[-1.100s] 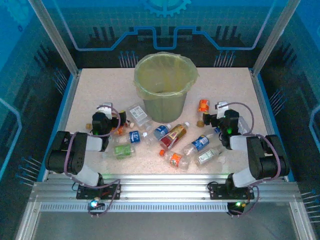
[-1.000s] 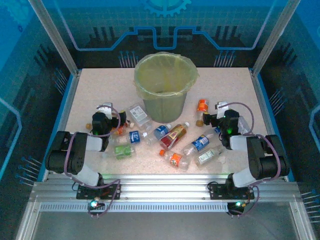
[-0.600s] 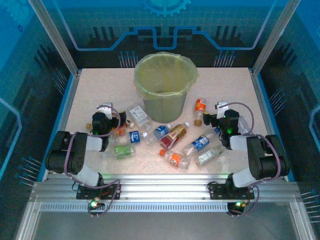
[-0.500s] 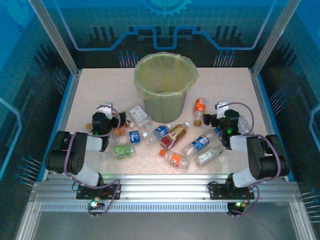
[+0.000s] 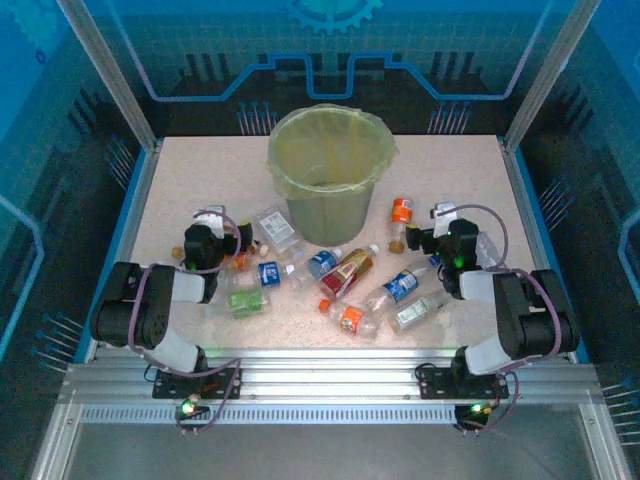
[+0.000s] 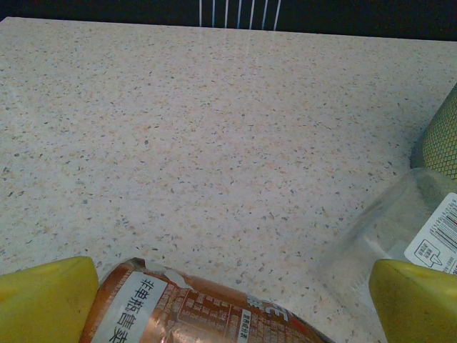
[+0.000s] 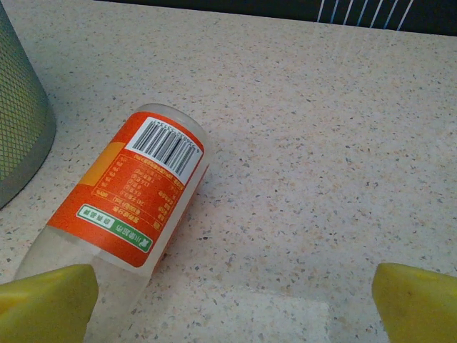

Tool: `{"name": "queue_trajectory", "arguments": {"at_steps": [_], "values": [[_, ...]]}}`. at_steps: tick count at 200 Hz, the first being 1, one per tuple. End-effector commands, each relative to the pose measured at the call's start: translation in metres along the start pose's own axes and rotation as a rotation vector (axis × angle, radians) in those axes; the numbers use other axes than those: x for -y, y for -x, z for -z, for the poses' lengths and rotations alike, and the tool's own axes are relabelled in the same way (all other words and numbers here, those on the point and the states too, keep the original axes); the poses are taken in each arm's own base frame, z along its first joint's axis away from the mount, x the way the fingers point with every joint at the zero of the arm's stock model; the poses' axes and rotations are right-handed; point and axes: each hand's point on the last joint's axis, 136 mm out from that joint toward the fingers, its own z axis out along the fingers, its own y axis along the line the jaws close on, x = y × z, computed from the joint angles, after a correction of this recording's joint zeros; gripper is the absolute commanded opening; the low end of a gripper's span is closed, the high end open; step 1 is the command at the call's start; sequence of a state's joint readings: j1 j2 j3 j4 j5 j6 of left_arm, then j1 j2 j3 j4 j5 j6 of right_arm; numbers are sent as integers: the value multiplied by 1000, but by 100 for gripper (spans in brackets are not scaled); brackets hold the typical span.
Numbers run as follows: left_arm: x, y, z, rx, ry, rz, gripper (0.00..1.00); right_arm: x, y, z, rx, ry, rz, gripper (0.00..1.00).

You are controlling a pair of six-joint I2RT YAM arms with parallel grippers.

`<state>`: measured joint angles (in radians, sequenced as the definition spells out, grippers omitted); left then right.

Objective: Put the plastic bottles in the bin

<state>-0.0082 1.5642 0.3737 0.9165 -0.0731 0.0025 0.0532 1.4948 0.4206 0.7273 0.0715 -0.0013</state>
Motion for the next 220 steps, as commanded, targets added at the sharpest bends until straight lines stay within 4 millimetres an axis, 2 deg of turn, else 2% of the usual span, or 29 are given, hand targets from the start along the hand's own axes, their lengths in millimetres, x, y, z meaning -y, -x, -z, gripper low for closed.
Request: {"name": "queue_trajectory", "arguments": {"at_steps": [1,50,102,137,160,188,220], "values": [[2,10,0,23,-15,-2,99,0,9,-2,34,-7,2,100],[-7,16,13,88,31,23,99,0,9,-2,34,-7,0,100],[-13,33,34,137,69,37,99,4,27,1,-39,-5,-6,100],[-16,48,42,143,96,50,99,7,52,23,-12,-20,-9,100],[-15,73,53,200,98,67,99,13,73,42,17,-56,-24,100],[-15,105,65,193,107,109,99,27,83,65,-13,-128,-71,100],[-11,128,89,103,110,215,99,37,88,83,-73,-186,-134,100]]}}
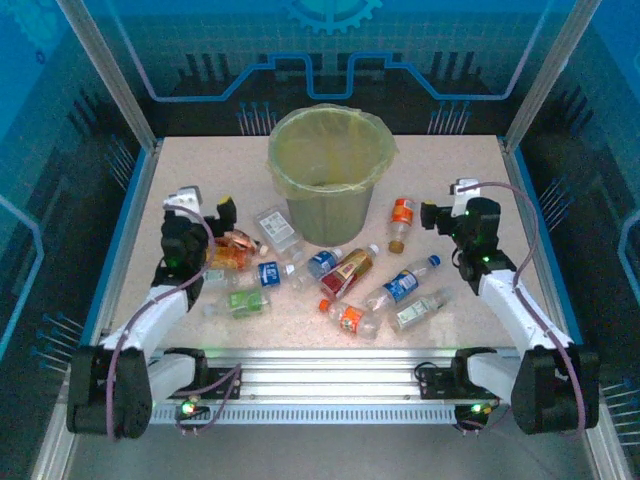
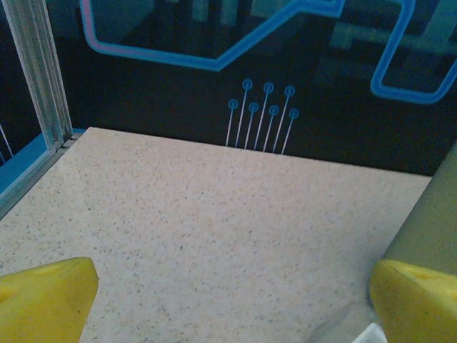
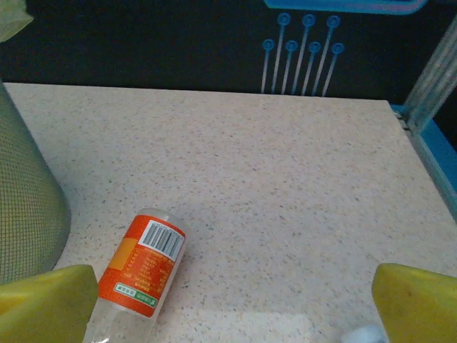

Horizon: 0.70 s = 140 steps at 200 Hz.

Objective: Put the plastic bottles in the bin

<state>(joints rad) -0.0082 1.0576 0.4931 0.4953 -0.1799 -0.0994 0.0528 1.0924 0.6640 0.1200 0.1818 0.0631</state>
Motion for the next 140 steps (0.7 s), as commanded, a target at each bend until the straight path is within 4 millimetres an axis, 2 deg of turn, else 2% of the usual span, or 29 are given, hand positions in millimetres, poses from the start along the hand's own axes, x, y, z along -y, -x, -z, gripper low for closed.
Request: {"name": "queue_trajectory", "arguments": {"at_steps": [1,46,74,91,140], "values": [[-5,9,17,-121,52,102,99,15,-10,14,-111,-82,-62,100],[-3,31,53,-221,93,271,99,24,-10,34,-157,-133,-132,100],[-4,31,70,-290,130,379,99,33,-6,47,-150,-185,-154,100],[-5,18,79,-352,163,452,99,36,-4,54,-143,-200,-161,100],[-7,-50,109,-563,257,685,99,39,-2,65,-175,-214,-180,100]]}}
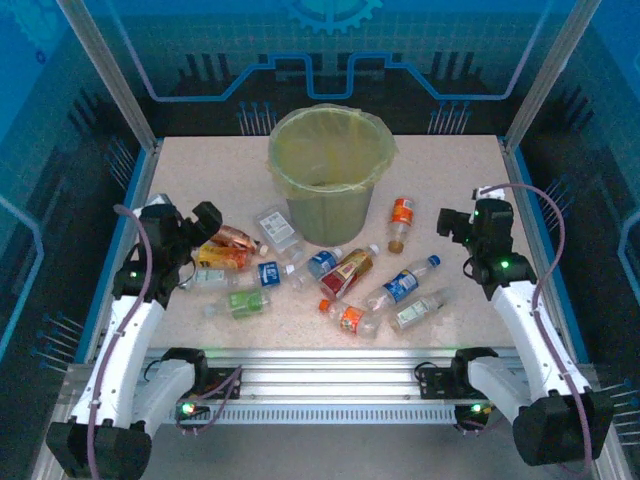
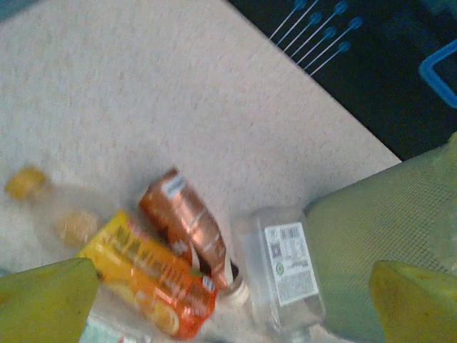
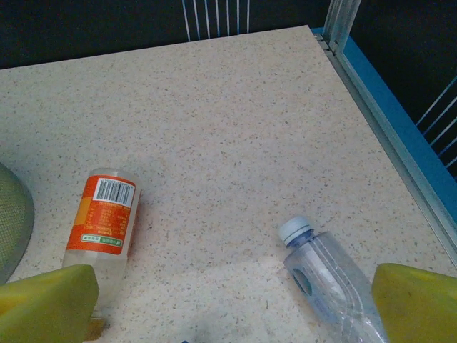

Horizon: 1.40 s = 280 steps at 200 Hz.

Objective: Put the plastic bottles in the bin

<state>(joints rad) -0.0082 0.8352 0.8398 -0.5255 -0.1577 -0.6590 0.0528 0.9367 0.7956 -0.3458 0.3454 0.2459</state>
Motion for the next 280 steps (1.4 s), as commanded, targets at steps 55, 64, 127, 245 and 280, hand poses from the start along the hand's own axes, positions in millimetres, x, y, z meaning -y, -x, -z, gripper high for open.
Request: {"name": "queue_trajectory", "arguments": {"at_steps": [55,64,127,245,280], "values": [[-61,-96,32,-246,120,424,99,12,1,19,-51,-51,-43,100],[-68,-104,39,-253,146,447,99,11,0,19,-55,-51,-46,100],[-87,-159,51,-364,276,410,99,14,14,18,-40,-78,-69,100],[-77,-199,1,-371,278,431,99,18,10,24,-46,-91,-63,100],[-79,-203,-9,-352,281,448,99,20,8,30,-37,-93,-71,100]]}}
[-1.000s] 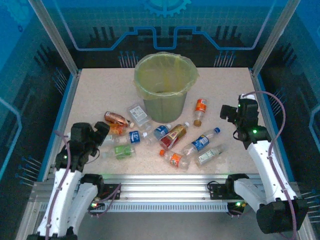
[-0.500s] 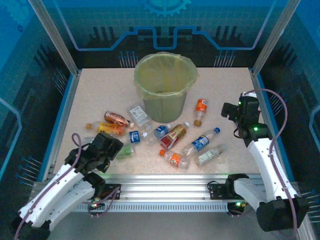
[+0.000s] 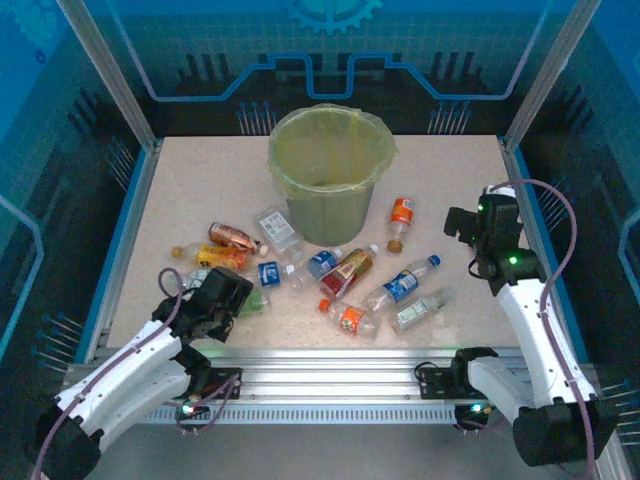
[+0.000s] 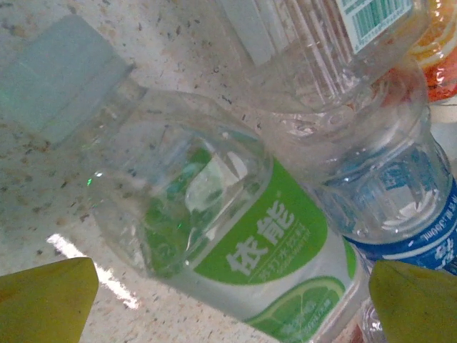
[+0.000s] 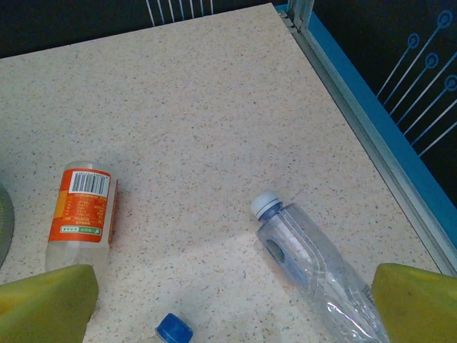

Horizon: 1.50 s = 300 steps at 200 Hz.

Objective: Put the plastic bottles in the bin

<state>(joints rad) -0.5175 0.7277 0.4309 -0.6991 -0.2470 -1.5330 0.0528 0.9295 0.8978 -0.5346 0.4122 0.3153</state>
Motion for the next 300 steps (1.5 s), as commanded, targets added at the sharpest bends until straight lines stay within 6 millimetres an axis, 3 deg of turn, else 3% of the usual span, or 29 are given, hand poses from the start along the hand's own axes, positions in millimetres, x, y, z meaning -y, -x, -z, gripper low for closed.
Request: {"name": "queue_trajectory", "arguments": {"at_steps": [1,91,157,240,281,300], "values": [[4,4,-7,34,-20,30,99,5,5,10,23,-11,-25,100],[-13,6,-19,62,92,-11,98,5,4,9,18,-13,-53,100],[-20,0,-25,29,135,-27,79,9,1,7,11,-41,-68,100],[-53,-13,-33,-41,227,6,89,20,-1,4,-9,-119,-105,100],[-62,-15,-28,-56,263,-12,85,27,-3,3,-22,-158,-120,100],[-59,-12,-28,-39,248,-10,78,27,-4,3,-23,-163,-123,100]]}}
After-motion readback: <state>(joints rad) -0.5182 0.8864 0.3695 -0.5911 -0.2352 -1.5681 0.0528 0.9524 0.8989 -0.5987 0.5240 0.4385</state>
